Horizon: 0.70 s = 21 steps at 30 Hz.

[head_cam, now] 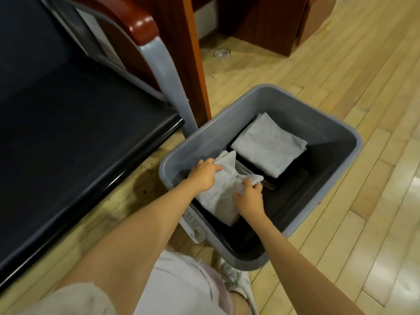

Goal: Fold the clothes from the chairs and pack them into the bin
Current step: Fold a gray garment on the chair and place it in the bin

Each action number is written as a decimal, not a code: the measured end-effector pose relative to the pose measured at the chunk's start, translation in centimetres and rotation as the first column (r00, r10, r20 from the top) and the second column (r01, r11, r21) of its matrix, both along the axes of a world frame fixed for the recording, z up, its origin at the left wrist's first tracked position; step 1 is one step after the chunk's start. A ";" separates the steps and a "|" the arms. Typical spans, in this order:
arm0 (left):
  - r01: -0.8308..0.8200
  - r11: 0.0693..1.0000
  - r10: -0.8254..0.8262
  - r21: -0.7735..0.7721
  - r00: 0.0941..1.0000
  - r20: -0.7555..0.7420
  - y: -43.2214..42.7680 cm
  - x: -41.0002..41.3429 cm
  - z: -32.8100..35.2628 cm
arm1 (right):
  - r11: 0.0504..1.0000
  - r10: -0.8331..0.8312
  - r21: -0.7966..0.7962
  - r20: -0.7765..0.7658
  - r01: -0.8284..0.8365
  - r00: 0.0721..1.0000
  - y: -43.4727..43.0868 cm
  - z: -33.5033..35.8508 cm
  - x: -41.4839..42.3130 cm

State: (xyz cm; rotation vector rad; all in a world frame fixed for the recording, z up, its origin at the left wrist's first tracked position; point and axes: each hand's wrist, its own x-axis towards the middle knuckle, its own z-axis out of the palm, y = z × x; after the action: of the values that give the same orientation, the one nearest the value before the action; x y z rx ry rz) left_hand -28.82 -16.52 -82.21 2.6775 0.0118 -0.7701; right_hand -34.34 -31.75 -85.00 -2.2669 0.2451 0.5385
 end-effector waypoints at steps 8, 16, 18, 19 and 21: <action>0.027 0.968 -0.001 0.249 0.995 -0.104 0.9 -0.5 -3.6 | 0.848 0.240 -0.347 -0.424 -0.401 0.874 0.1 -2.4 -1.1; 0.039 0.964 -0.032 0.263 0.999 -0.032 1.3 -0.5 -2.6 | 0.707 0.451 -0.503 -0.221 -0.497 0.865 1.0 -3.8 0.0; 0.087 0.958 -0.065 0.272 0.994 -0.088 1.1 -1.0 -1.7 | 0.673 0.460 -0.418 -0.408 -0.610 0.788 0.7 -4.8 -0.4; 0.136 0.954 -0.099 0.268 0.984 -0.146 0.8 -1.4 -1.2 | 0.661 0.458 -0.392 -0.466 -0.640 0.757 0.5 -5.1 -0.6; 0.247 0.935 -0.173 0.253 0.944 -0.280 0.3 -2.3 -0.4 | 0.654 0.464 -0.395 -0.464 -0.645 0.755 0.2 -4.5 -0.7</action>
State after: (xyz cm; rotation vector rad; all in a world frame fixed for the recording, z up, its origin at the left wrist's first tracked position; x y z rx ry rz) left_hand -31.13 -16.26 -82.59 2.8589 -0.1123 -1.2657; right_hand -35.01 -31.60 -89.54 -2.7959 -0.2107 1.3306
